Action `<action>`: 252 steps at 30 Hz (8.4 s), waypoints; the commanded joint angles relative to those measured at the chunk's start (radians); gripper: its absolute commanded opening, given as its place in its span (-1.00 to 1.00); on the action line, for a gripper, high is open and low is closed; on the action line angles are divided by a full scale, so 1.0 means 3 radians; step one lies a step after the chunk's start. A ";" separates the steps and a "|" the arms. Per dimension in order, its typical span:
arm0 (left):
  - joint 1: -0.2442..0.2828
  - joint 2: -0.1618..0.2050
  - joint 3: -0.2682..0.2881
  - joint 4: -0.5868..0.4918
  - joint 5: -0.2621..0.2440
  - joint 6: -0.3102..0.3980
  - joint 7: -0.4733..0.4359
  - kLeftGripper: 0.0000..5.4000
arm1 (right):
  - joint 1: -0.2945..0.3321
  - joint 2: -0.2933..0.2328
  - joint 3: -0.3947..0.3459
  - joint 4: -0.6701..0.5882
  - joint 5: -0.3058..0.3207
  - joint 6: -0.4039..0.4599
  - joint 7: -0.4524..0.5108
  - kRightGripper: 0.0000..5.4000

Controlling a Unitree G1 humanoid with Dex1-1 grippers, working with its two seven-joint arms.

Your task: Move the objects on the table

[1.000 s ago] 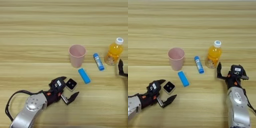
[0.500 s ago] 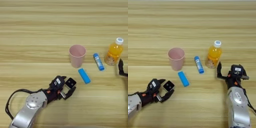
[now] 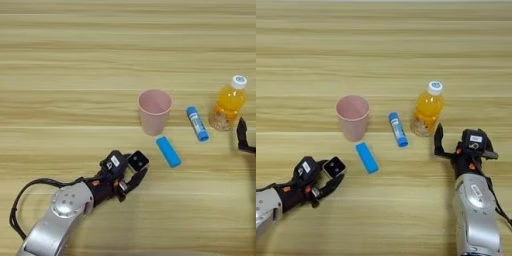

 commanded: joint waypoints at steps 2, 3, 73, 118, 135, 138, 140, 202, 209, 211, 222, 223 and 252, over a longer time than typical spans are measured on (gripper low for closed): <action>0.0064 -0.0028 0.0026 0.0156 0.0032 0.0059 0.0056 -0.11 | 0.0004 -0.0003 -0.0003 -0.0045 0.0013 0.0066 0.0005 1.00; 0.0061 -0.0044 0.0043 0.0162 0.0024 0.0049 0.0074 -0.11 | 0.0004 -0.0003 -0.0003 -0.0044 0.0013 0.0066 0.0006 1.00; -0.0909 -0.0690 0.1210 0.1469 0.0294 -0.1363 0.1625 0.99 | 0.0357 -0.0026 0.0180 -0.0497 0.0040 -0.0054 0.0347 1.00; -0.0732 -0.0838 0.1180 0.1014 0.0327 -0.1350 0.1706 0.99 | 0.0679 -0.0412 0.1477 -0.1058 -0.0211 0.0307 0.1219 1.00; -0.0730 -0.0843 0.1173 0.1018 0.0353 -0.1353 0.1727 0.99 | 0.0456 -0.0395 0.1627 -0.0744 -0.0291 0.0462 0.1251 1.00; -0.0729 -0.0847 0.1173 0.1016 0.0356 -0.1352 0.1729 0.99 | 0.0440 -0.0380 0.1628 -0.0680 -0.0262 0.0490 0.1268 1.00; -0.0729 -0.0848 0.1173 0.1014 0.0358 -0.1353 0.1729 0.99 | 0.0429 -0.0372 0.1624 -0.0641 -0.0257 0.0489 0.1269 1.00; -0.0712 -0.0854 0.1179 0.0988 0.0374 -0.1363 0.1731 1.00 | 0.0320 -0.0314 0.1663 -0.0223 -0.0366 0.0491 0.1243 -0.48; -0.0712 -0.0854 0.1180 0.0985 0.0373 -0.1362 0.1730 1.00 | 0.0327 -0.0324 0.1655 -0.0246 -0.0374 0.0471 0.1220 -0.48; -0.0708 -0.0855 0.1179 0.0980 0.0375 -0.1361 0.1731 1.00 | 0.0342 -0.0335 0.1637 -0.0285 -0.0369 0.0461 0.1207 -0.48; -0.0710 -0.0878 0.1164 0.0980 0.0395 -0.1358 0.1754 1.00 | 0.0538 -0.0434 0.1315 -0.0831 -0.0182 0.0570 0.1210 -0.48; -0.0711 -0.0882 0.1163 0.0982 0.0398 -0.1358 0.1757 1.00 | 0.0557 -0.0446 0.1265 -0.0870 -0.0162 0.0583 0.1208 -0.48; -0.0750 -0.0885 0.1158 0.1046 0.0408 -0.1379 0.1776 1.00 | 0.0569 -0.0768 0.0069 -0.0466 0.0015 0.0907 0.0855 -0.48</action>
